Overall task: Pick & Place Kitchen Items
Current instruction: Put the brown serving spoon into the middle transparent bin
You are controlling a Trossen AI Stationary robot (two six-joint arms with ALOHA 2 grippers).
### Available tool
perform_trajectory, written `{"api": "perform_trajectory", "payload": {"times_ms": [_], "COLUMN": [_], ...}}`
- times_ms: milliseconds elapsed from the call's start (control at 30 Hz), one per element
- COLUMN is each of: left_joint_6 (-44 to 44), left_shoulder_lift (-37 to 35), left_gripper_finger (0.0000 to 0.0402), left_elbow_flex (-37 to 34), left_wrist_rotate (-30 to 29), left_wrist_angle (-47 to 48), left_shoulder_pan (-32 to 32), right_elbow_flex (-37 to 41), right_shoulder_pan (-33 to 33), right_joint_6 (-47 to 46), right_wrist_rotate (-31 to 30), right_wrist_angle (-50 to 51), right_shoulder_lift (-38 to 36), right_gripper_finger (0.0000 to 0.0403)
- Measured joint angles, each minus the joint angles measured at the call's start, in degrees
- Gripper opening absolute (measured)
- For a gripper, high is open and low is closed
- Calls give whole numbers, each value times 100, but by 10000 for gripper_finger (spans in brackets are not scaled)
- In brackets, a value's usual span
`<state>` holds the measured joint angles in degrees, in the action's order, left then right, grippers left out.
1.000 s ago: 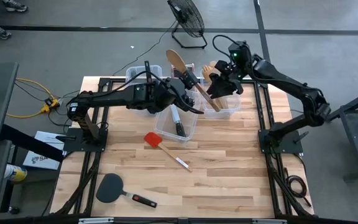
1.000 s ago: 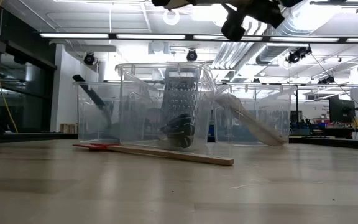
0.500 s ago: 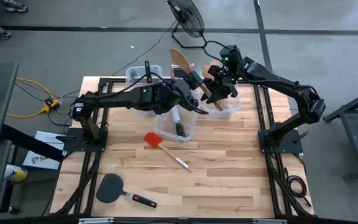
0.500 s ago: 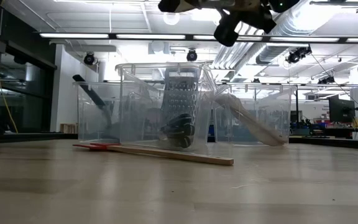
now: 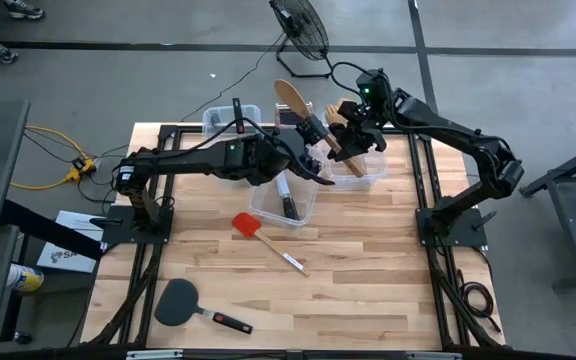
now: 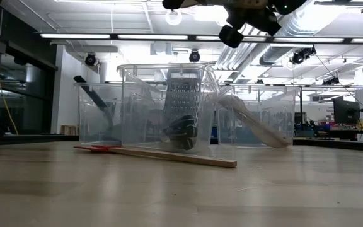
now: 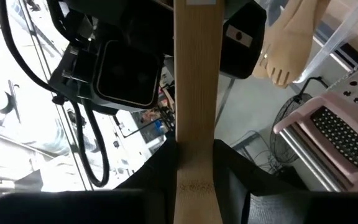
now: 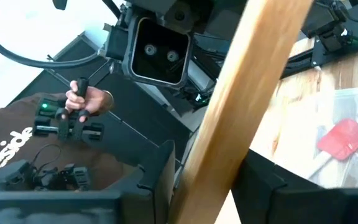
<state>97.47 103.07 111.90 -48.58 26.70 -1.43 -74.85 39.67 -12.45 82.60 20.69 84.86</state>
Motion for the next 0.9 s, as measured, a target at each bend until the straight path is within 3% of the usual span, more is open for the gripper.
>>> {"api": "perform_trajectory", "payload": {"times_ms": [633, 900], "left_joint_6": [43, -239], "left_shoulder_lift": [0, -2], "left_gripper_finger": [72, 172], "left_elbow_flex": [0, 0], "left_wrist_rotate": [-9, 32], "left_wrist_angle": [4, -37], "left_shoulder_pan": [7, 10], "right_elbow_flex": [2, 2], "right_shoulder_pan": [-14, 37], "right_joint_6": [-83, 87], "right_wrist_rotate": [-199, -467], "right_wrist_angle": [20, -35], "right_shoulder_lift": [0, 0], "right_gripper_finger": [92, 81]}}
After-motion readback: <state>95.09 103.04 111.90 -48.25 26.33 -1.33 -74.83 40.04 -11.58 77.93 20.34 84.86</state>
